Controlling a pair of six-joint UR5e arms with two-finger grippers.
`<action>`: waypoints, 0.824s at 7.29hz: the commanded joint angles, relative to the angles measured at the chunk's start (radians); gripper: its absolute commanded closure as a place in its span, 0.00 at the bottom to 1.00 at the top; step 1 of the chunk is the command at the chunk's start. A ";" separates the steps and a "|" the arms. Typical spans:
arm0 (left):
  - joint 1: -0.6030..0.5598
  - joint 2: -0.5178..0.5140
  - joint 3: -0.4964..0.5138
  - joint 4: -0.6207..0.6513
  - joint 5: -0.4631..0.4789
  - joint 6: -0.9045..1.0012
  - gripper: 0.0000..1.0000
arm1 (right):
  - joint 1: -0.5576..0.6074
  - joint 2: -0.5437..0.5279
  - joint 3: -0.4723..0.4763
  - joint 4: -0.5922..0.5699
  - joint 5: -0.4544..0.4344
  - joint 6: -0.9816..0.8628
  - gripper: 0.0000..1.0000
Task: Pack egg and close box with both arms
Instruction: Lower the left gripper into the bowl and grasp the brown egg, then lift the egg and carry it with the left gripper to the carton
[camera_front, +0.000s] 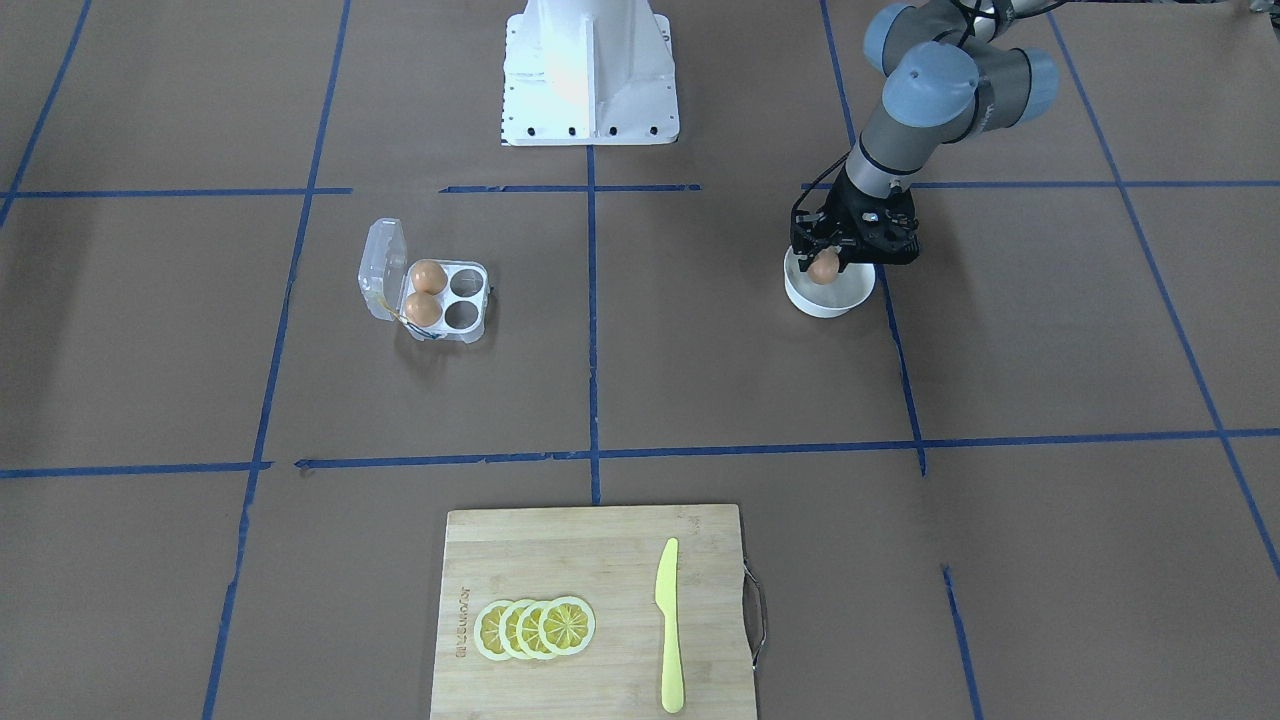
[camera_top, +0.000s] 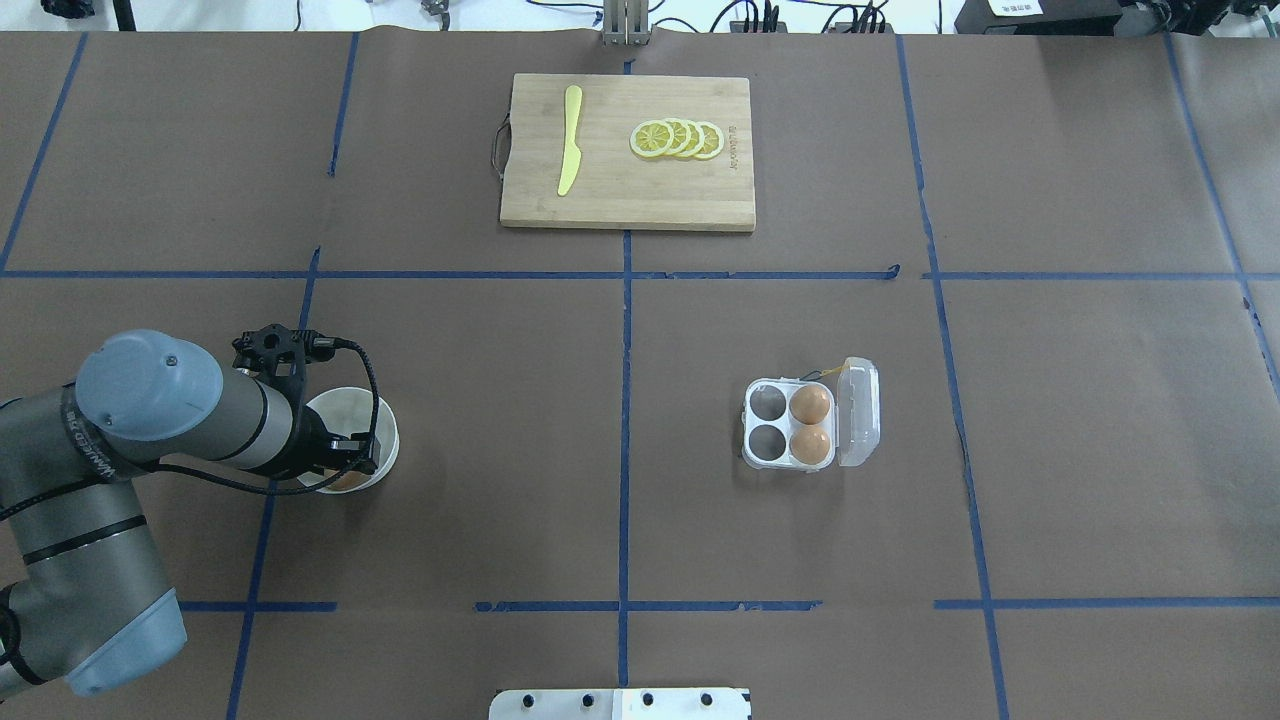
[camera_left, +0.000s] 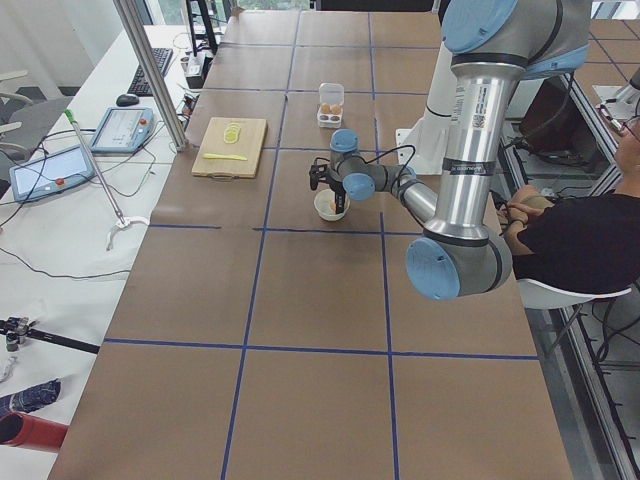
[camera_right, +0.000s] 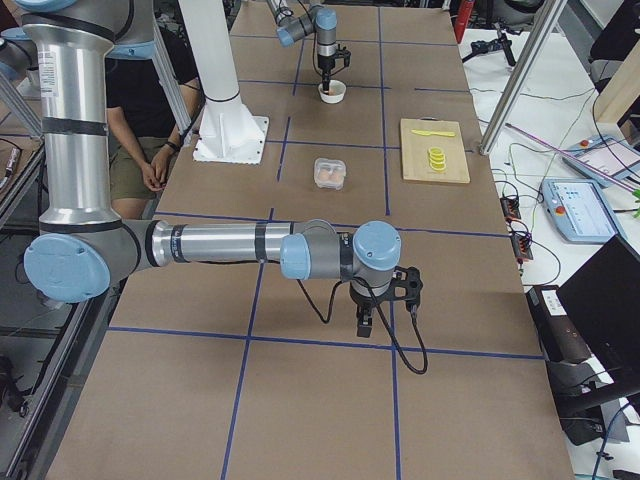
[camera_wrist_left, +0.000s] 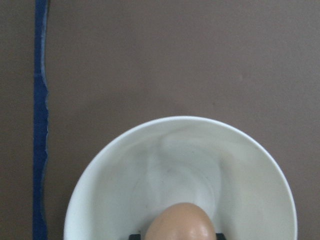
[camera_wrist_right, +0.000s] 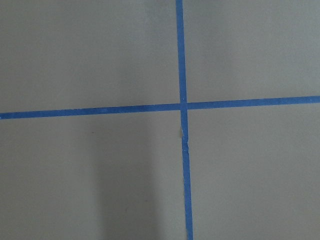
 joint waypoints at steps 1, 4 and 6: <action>-0.012 0.008 -0.054 0.005 -0.002 0.000 1.00 | 0.000 0.000 0.012 0.000 0.003 0.000 0.00; -0.115 -0.042 -0.157 0.008 -0.003 -0.002 1.00 | 0.000 0.003 0.035 -0.003 0.044 0.014 0.00; -0.074 -0.389 0.076 -0.015 -0.006 -0.133 1.00 | 0.000 0.002 0.035 0.000 0.058 0.015 0.00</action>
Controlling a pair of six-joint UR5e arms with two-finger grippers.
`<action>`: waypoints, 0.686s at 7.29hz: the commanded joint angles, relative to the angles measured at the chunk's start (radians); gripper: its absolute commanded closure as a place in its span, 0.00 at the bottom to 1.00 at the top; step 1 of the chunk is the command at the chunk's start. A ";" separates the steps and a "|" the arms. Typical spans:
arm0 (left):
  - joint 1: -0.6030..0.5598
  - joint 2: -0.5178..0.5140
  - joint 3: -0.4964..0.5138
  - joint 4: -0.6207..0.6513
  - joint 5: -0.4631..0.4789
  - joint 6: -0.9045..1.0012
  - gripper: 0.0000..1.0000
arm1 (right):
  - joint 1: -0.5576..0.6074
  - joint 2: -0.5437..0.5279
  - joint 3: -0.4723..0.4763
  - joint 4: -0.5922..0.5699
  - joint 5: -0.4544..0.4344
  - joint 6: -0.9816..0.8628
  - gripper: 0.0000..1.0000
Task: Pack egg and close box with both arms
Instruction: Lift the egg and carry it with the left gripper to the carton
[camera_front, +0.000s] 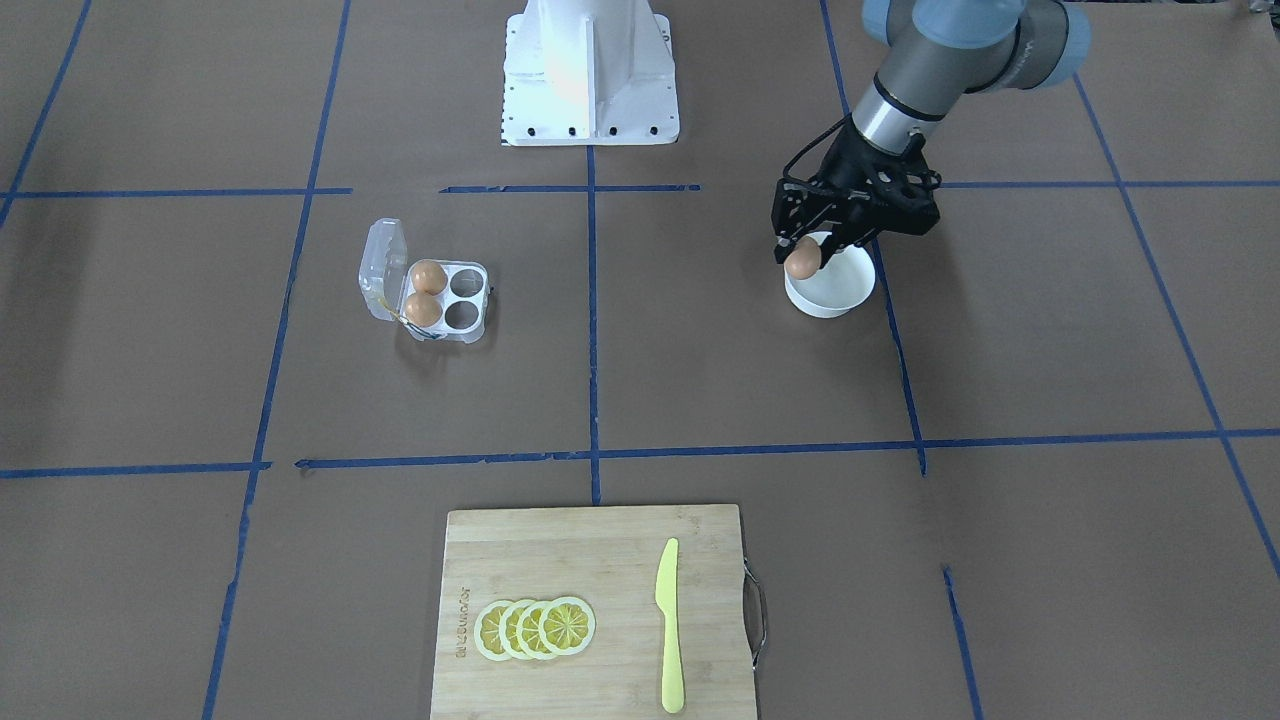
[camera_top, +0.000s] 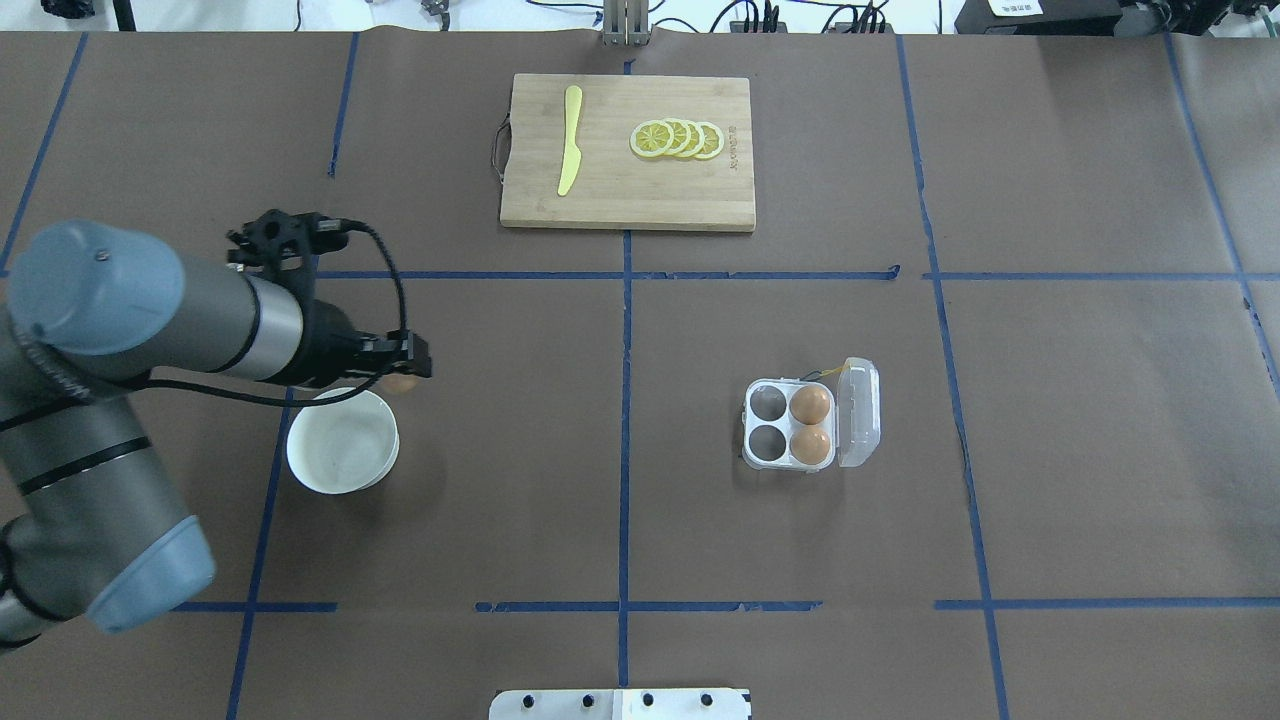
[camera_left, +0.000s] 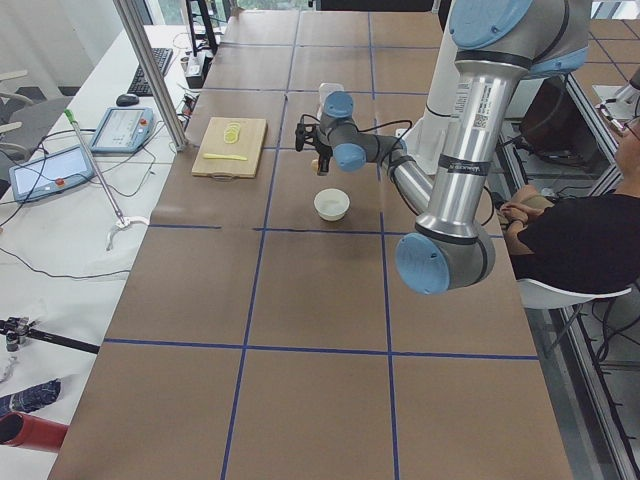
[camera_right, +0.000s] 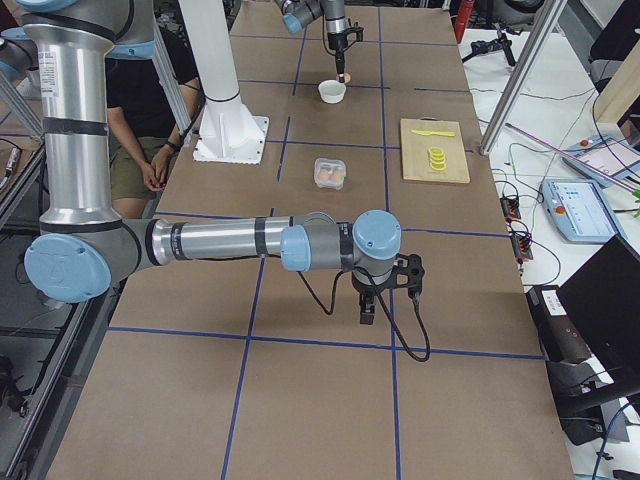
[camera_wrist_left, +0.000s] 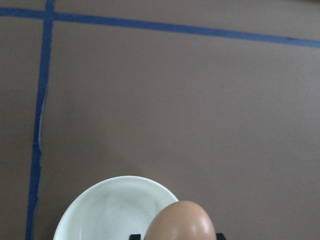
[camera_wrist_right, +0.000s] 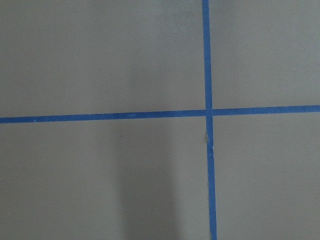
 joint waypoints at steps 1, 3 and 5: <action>0.061 -0.255 0.203 -0.112 0.001 -0.109 1.00 | 0.000 0.001 0.001 0.002 0.007 -0.001 0.00; 0.094 -0.339 0.350 -0.286 0.002 -0.112 1.00 | 0.000 0.001 0.000 0.002 0.006 0.004 0.00; 0.194 -0.441 0.481 -0.369 0.142 -0.113 1.00 | 0.000 -0.001 0.000 0.001 0.006 0.004 0.00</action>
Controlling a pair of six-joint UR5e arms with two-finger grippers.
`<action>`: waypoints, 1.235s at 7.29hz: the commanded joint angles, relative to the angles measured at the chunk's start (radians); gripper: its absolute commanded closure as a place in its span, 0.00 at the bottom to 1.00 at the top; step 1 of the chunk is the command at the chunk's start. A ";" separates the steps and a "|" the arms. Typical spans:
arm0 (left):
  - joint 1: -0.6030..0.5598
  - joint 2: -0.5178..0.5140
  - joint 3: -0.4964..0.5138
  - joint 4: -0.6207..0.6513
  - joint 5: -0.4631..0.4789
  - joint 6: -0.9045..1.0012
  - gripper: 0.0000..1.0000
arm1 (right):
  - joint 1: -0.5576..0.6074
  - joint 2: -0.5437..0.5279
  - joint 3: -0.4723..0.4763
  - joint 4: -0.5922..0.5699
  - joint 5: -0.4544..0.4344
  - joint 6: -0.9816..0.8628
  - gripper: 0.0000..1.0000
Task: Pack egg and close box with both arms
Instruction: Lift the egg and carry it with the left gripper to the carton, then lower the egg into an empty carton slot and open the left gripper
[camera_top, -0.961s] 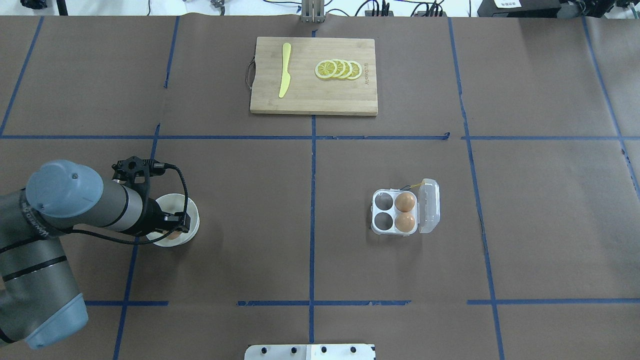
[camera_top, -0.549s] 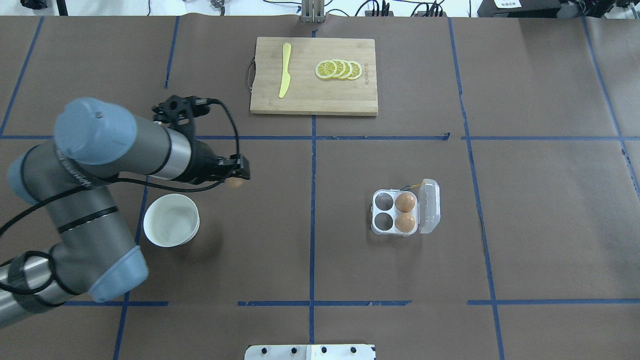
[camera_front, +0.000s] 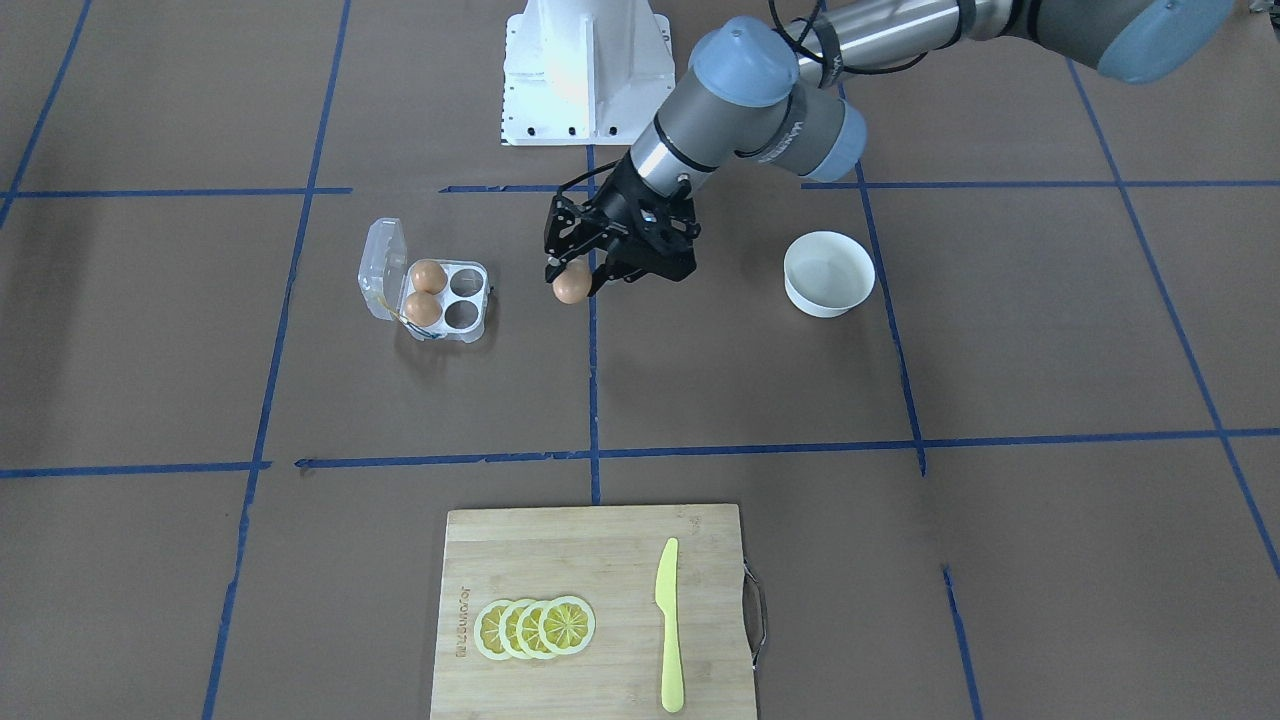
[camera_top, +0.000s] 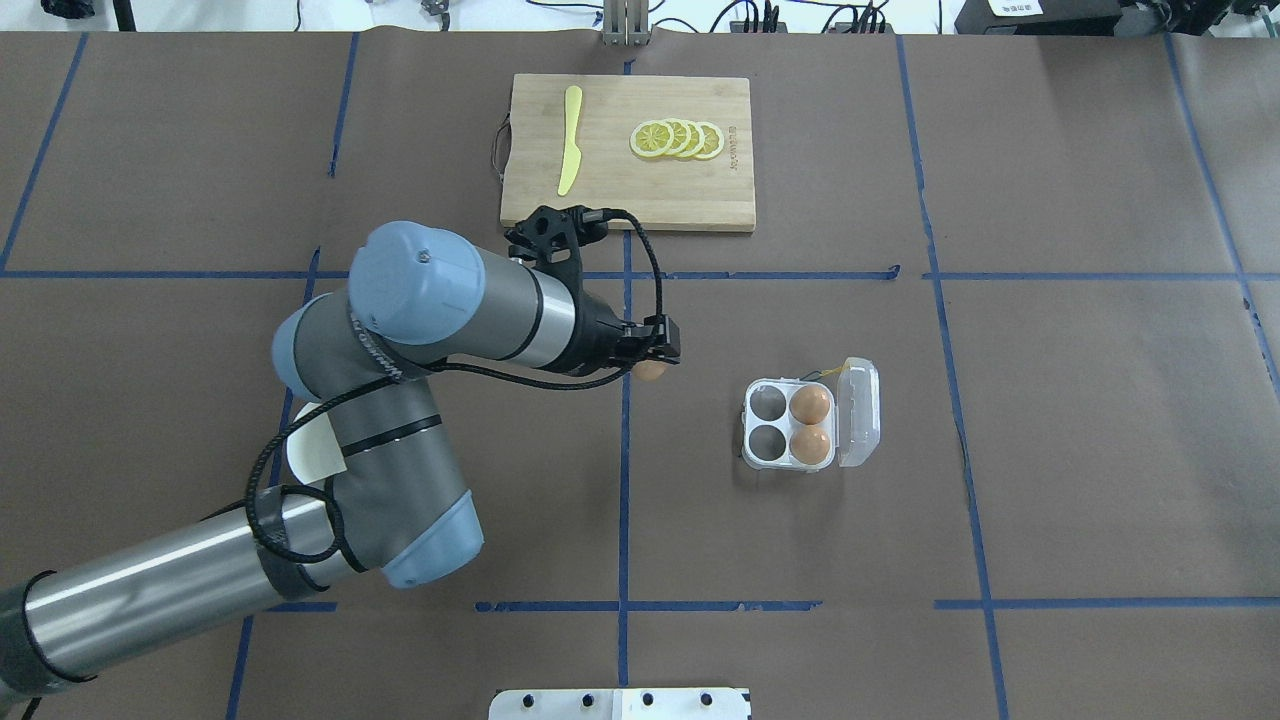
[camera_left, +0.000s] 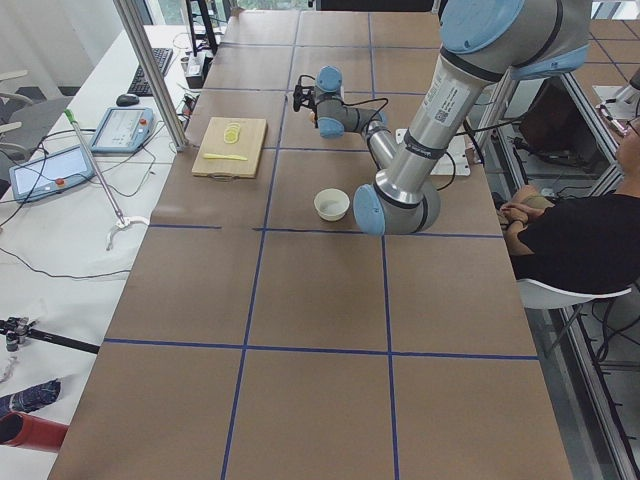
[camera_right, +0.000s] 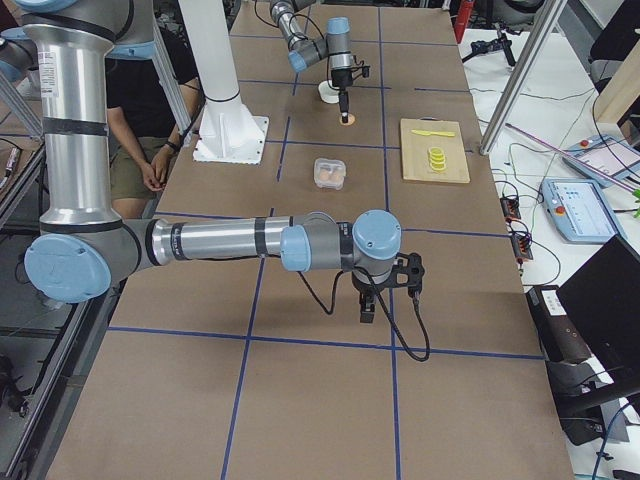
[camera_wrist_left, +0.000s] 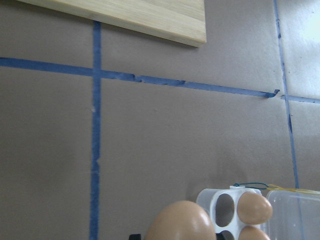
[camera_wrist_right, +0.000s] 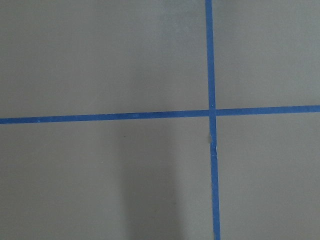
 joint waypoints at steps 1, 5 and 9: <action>0.087 -0.073 0.128 -0.112 0.112 -0.002 1.00 | 0.000 -0.001 0.000 -0.001 0.000 0.000 0.00; 0.104 -0.180 0.286 -0.167 0.125 -0.010 1.00 | 0.000 -0.001 -0.002 -0.001 0.003 0.009 0.00; 0.106 -0.189 0.292 -0.166 0.122 -0.090 0.00 | 0.000 -0.001 0.001 -0.001 0.008 0.010 0.00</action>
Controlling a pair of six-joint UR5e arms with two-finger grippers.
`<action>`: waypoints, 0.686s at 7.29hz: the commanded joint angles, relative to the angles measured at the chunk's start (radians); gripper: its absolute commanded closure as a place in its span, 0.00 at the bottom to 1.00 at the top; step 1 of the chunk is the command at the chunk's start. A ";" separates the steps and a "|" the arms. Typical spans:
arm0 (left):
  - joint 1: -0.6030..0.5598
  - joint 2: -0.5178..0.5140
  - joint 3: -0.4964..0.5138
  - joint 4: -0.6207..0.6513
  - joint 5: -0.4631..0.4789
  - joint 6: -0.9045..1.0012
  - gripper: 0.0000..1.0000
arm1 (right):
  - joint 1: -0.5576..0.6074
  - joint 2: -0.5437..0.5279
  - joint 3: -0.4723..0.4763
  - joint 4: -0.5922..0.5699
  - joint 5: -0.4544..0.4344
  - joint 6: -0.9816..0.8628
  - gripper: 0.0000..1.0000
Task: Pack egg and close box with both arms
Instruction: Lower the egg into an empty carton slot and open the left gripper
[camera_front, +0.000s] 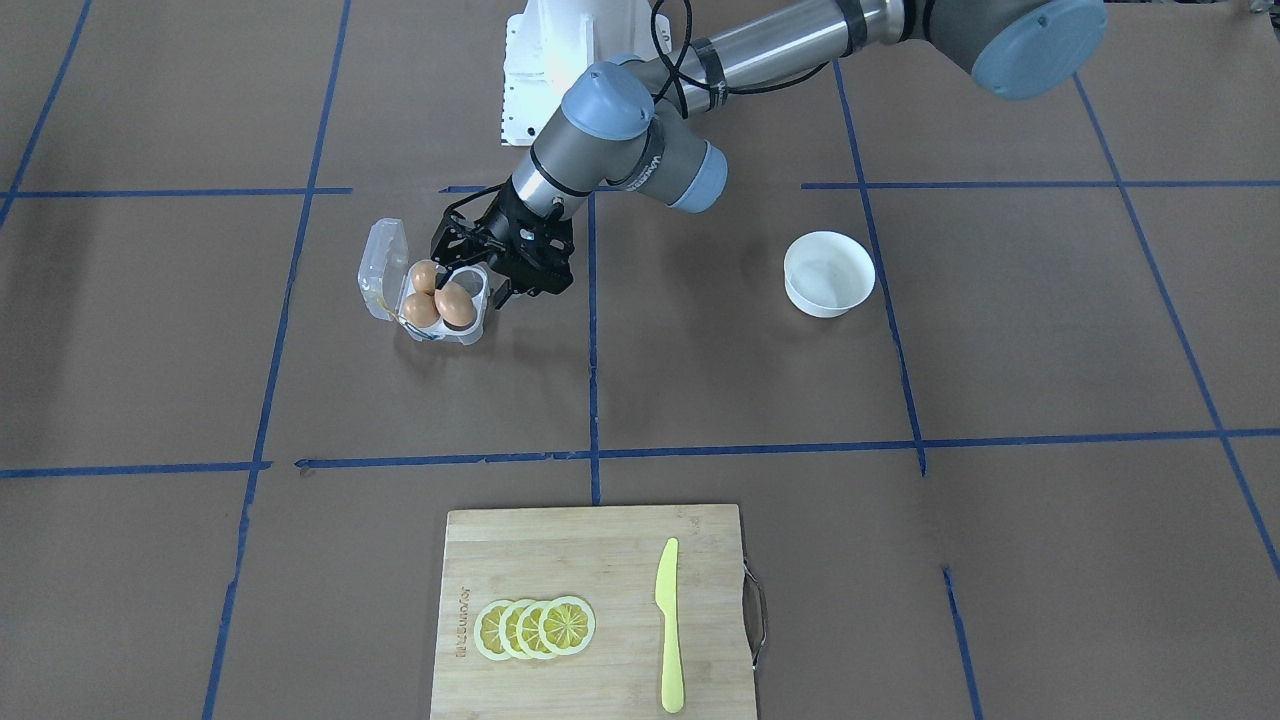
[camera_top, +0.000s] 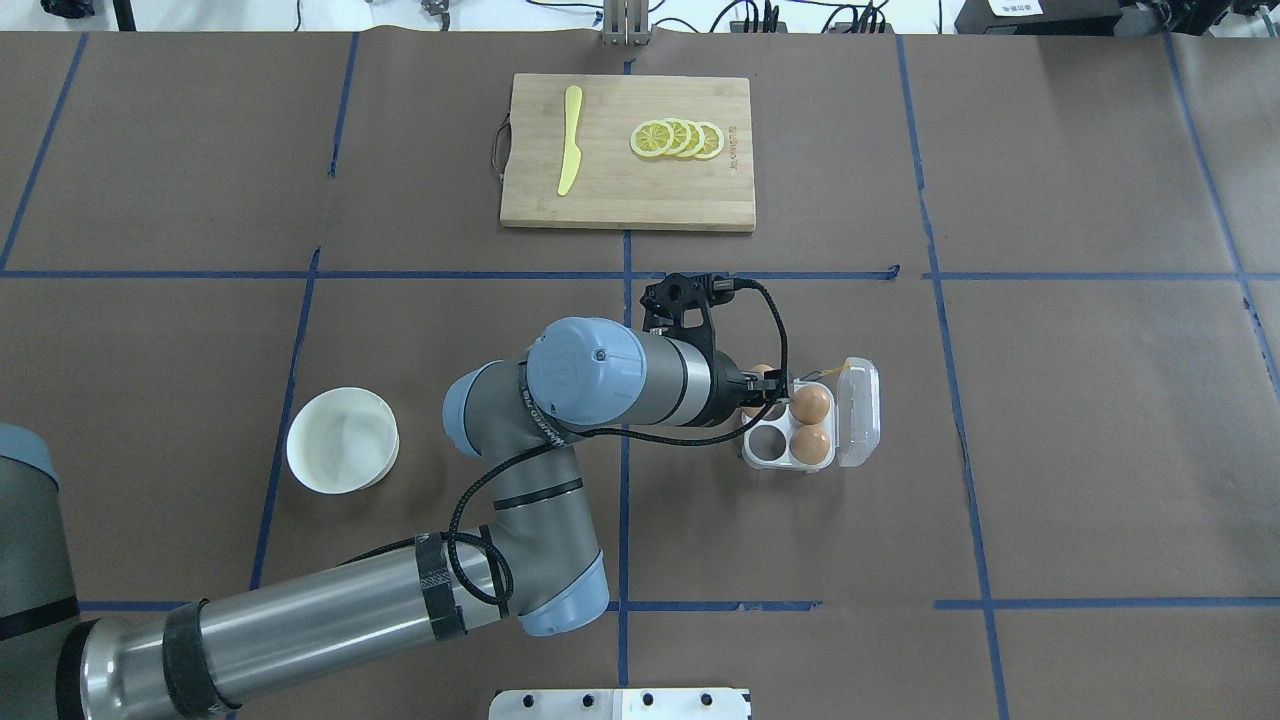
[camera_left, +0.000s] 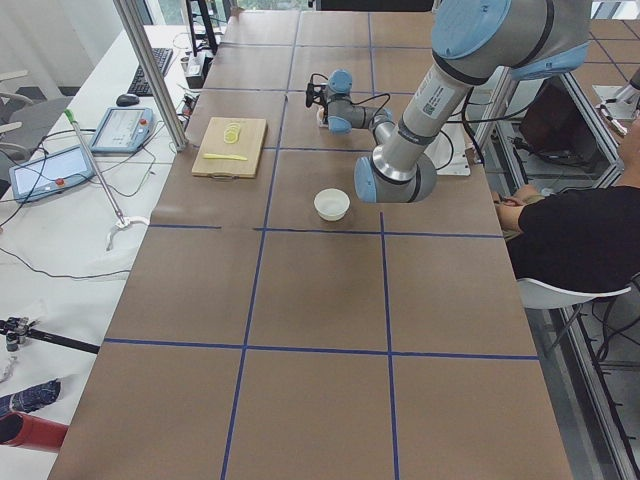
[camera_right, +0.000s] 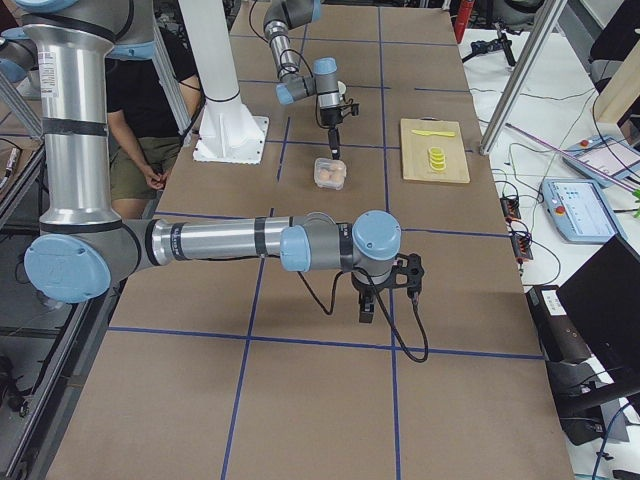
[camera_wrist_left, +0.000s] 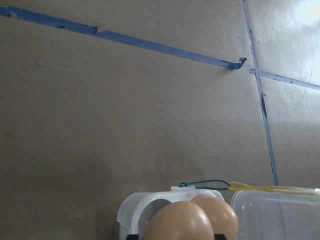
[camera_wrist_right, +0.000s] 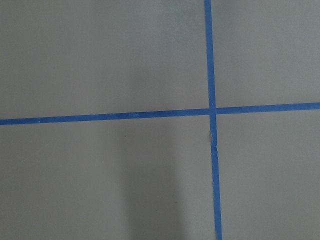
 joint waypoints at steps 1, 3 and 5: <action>-0.001 -0.002 -0.017 0.001 -0.006 -0.028 0.00 | 0.000 0.000 0.002 0.000 0.003 0.001 0.00; -0.074 0.010 -0.064 0.129 -0.147 -0.014 0.00 | -0.014 0.000 0.050 0.002 0.002 0.103 0.00; -0.144 0.102 -0.208 0.273 -0.252 0.039 0.00 | -0.111 -0.002 0.131 0.030 -0.001 0.259 0.01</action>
